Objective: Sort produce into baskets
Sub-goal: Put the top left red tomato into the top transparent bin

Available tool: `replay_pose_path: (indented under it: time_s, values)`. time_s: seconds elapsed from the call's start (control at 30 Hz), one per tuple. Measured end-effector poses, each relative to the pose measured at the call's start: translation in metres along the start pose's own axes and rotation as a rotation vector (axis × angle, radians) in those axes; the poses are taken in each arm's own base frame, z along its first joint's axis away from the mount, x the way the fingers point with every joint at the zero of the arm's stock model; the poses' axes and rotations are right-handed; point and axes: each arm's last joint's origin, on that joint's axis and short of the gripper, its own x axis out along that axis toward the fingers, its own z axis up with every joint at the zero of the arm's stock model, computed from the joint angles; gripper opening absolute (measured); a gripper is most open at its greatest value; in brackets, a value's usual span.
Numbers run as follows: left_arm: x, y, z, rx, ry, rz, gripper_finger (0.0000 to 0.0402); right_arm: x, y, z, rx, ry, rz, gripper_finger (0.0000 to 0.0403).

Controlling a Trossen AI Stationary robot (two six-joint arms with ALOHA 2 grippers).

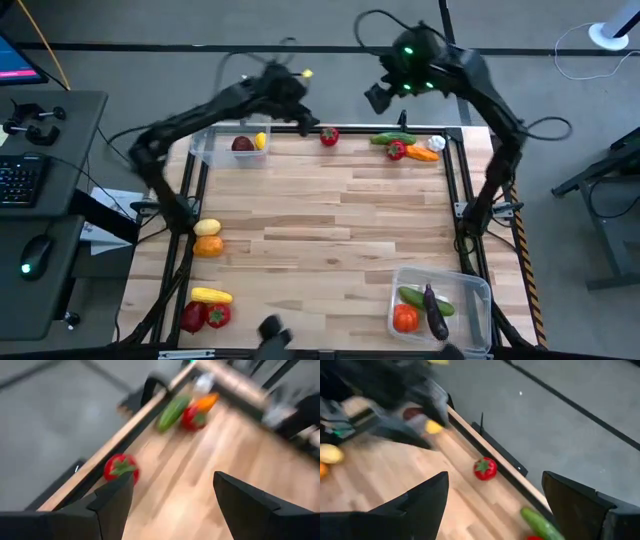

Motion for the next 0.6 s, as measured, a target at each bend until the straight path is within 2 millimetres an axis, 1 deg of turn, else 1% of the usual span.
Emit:
replay_pose_path:
  time_s: [0.07,0.17,0.27,0.37,0.47,0.6]
  values:
    - [0.033,0.008,0.005,0.006,0.080,0.013,0.0262,-0.024,0.011,-0.006,0.022,-0.034,-0.001,0.0314]
    - [0.073,0.017,0.010,-0.004,0.176,0.027,0.0262,-0.053,0.028,-0.017,0.070,-0.068,-0.022,0.0314]
    - [0.103,0.027,0.009,-0.020,0.248,0.067,0.0262,-0.074,0.042,-0.029,0.110,-0.085,-0.056,0.0314]
    - [0.123,0.034,0.006,-0.023,0.286,0.133,0.0262,-0.089,0.054,-0.042,0.131,-0.076,-0.096,0.0314]
    - [0.138,0.039,0.001,-0.019,0.311,0.166,0.0262,-0.095,0.064,-0.053,0.139,-0.054,-0.143,0.0314]
    - [0.154,0.042,-0.010,-0.014,0.355,0.166,0.0262,-0.099,0.077,-0.055,0.136,-0.092,-0.113,0.0314]
